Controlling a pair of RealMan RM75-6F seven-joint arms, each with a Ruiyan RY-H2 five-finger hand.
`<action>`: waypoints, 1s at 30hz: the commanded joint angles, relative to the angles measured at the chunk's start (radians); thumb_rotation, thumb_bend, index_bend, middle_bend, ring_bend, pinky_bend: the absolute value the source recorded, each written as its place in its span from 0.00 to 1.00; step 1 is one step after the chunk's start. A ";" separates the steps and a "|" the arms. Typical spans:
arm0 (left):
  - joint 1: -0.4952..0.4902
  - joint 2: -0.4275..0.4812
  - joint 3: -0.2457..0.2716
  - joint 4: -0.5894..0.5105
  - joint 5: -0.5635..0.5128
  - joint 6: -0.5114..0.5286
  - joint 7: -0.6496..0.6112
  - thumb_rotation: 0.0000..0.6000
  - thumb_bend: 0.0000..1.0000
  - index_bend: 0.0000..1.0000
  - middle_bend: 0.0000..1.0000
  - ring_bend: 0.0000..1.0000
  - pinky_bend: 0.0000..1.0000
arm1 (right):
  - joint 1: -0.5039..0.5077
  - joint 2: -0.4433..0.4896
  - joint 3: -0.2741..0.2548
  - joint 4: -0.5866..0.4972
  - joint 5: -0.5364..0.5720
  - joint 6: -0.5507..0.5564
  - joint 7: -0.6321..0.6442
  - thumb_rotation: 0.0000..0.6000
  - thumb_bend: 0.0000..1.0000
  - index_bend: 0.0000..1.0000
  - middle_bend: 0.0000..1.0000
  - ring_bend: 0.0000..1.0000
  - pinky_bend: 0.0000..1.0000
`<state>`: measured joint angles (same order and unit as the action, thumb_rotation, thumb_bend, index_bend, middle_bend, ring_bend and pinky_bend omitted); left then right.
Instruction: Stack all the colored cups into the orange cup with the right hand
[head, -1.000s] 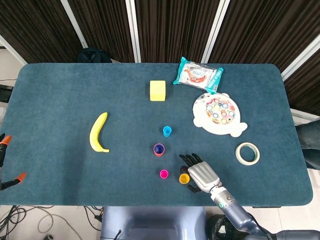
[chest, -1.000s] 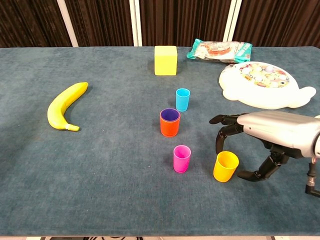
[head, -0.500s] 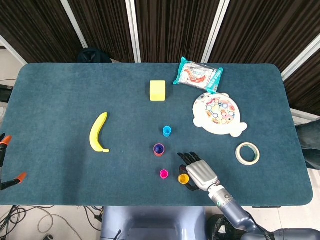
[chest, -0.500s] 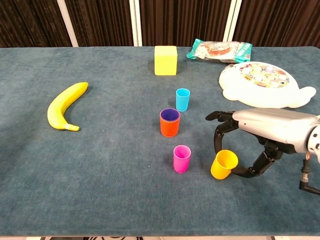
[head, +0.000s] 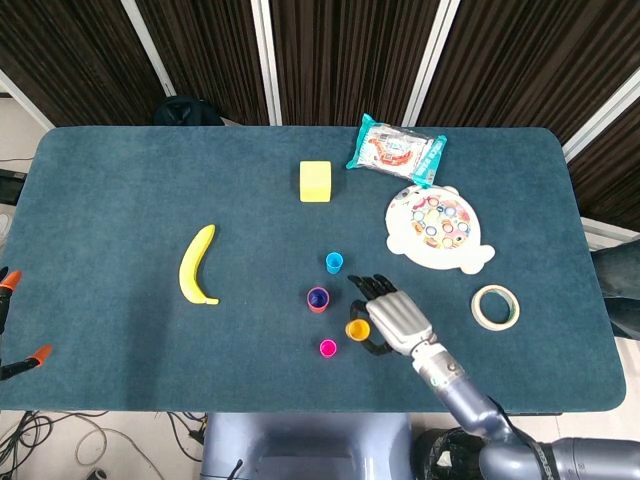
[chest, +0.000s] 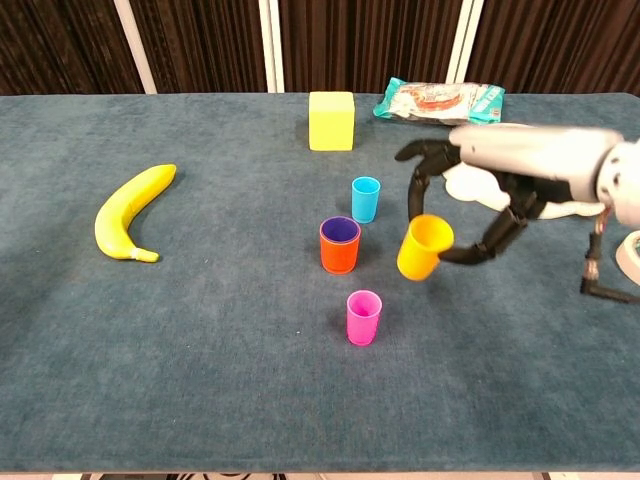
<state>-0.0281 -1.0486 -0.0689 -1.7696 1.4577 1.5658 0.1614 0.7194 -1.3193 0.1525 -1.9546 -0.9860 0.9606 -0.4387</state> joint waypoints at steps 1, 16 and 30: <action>0.000 0.000 0.001 0.000 0.000 -0.001 0.000 1.00 0.00 0.00 0.00 0.00 0.04 | 0.082 0.038 0.077 -0.009 0.117 -0.054 -0.020 1.00 0.39 0.47 0.00 0.08 0.07; -0.001 0.003 -0.002 0.003 -0.005 -0.002 -0.009 1.00 0.00 0.00 0.00 0.00 0.04 | 0.278 -0.049 0.115 0.104 0.403 -0.066 -0.100 1.00 0.39 0.47 0.00 0.08 0.08; -0.003 0.001 -0.004 0.007 -0.009 -0.006 -0.007 1.00 0.00 0.00 0.00 0.00 0.04 | 0.327 -0.129 0.084 0.183 0.445 -0.034 -0.108 1.00 0.39 0.47 0.00 0.08 0.07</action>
<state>-0.0315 -1.0481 -0.0730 -1.7625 1.4488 1.5594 0.1546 1.0453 -1.4469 0.2376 -1.7724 -0.5417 0.9256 -0.5474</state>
